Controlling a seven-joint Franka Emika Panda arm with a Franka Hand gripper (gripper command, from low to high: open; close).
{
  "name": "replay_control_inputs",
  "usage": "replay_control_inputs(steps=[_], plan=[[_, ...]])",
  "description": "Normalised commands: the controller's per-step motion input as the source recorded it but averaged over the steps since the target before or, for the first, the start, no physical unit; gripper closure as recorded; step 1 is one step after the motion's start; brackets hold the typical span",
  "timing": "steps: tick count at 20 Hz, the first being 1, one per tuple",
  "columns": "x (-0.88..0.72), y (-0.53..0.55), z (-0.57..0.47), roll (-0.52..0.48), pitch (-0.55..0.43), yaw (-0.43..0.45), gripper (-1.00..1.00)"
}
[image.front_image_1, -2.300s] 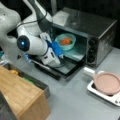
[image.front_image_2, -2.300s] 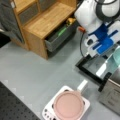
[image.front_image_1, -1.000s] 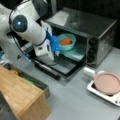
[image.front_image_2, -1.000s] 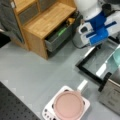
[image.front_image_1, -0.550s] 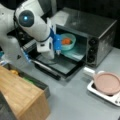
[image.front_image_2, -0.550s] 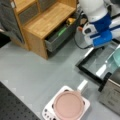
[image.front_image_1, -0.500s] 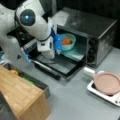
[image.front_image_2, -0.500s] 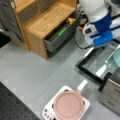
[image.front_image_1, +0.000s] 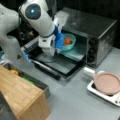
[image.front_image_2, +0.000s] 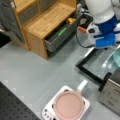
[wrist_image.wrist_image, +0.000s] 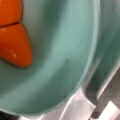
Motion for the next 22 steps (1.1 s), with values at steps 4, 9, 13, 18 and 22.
replay_control_inputs(steps=[4,9,13,18,22], plan=[[0.08,0.00,0.08,-0.183,0.027,0.037,-1.00],[0.08,0.00,0.08,-0.181,0.020,0.054,-1.00],[0.08,0.00,0.08,-0.181,0.020,0.054,-1.00],[0.08,0.00,0.08,-0.181,0.020,0.054,-1.00],[0.08,0.00,0.08,-0.181,0.021,0.054,-1.00]])
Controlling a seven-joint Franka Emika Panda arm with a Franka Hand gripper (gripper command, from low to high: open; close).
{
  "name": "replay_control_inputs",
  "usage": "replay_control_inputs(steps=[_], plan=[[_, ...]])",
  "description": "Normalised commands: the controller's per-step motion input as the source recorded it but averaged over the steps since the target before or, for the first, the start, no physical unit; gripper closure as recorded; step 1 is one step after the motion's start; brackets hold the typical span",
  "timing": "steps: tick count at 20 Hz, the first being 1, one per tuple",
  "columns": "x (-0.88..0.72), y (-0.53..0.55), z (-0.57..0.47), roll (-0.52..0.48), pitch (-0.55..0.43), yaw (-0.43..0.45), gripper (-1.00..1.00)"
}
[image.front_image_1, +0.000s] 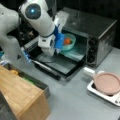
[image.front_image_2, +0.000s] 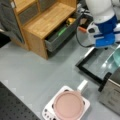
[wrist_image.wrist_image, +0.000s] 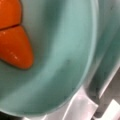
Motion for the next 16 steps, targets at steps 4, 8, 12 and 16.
replay_control_inputs(steps=[4,8,12,16], plan=[[0.08,0.00,0.08,-0.181,0.021,0.054,-1.00],[0.08,0.00,0.08,-0.181,0.021,0.054,-1.00],[0.08,0.00,0.08,-0.181,0.021,0.054,-1.00],[0.08,0.00,0.08,-0.181,0.021,0.054,-1.00]])
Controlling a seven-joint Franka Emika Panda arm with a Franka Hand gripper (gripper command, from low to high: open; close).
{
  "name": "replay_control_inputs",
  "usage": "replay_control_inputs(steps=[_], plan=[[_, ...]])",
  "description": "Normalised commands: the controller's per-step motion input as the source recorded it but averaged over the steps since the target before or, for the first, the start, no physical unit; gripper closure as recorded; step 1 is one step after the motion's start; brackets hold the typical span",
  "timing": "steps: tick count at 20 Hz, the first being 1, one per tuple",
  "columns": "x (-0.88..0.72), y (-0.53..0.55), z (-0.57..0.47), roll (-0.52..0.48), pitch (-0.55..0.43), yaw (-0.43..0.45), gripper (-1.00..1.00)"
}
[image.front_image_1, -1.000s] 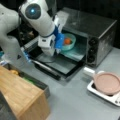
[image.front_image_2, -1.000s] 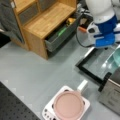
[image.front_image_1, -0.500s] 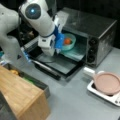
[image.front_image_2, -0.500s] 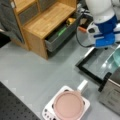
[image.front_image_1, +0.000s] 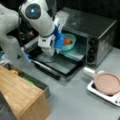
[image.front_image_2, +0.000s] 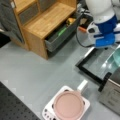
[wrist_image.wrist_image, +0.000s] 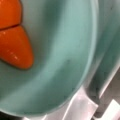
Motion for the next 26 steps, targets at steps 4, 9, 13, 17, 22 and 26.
replay_control_inputs(steps=[4,9,13,17,22,26], plan=[[0.08,0.00,0.08,-0.181,0.021,0.054,-1.00],[0.08,0.00,0.08,-0.181,0.021,0.054,-1.00],[0.08,0.00,0.08,-0.229,-0.148,-0.013,-1.00],[-0.02,0.03,0.06,-0.273,-0.295,-0.065,-1.00],[-0.14,0.05,0.01,-0.238,-0.164,-0.017,-1.00],[-0.13,0.05,-0.04,-0.221,-0.129,-0.023,-1.00]])
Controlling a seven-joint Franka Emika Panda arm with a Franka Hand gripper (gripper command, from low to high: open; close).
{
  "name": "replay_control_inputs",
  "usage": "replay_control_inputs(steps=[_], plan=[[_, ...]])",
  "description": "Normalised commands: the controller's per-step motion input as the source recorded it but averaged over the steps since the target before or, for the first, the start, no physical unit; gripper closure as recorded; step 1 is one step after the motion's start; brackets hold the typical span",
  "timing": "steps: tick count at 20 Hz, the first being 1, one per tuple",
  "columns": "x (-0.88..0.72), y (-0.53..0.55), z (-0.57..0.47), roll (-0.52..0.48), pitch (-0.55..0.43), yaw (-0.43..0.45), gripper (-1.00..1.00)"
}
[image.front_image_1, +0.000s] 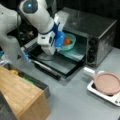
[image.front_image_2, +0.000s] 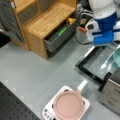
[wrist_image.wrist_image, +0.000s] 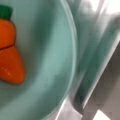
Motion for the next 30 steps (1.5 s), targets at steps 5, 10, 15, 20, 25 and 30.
replay_control_inputs(steps=[5,10,15,20,25,30], plan=[[-0.12,0.10,-0.11,-0.220,-0.116,-0.030,-1.00],[-0.14,0.14,-0.25,-0.126,-0.143,-0.035,-1.00],[-0.18,0.16,-0.24,-0.028,-0.138,-0.057,-1.00],[-0.17,0.16,-0.16,0.027,-0.132,-0.054,-1.00],[-0.12,0.09,-0.12,0.057,-0.144,-0.046,-1.00],[-0.09,0.03,-0.13,0.063,-0.153,-0.031,-1.00]])
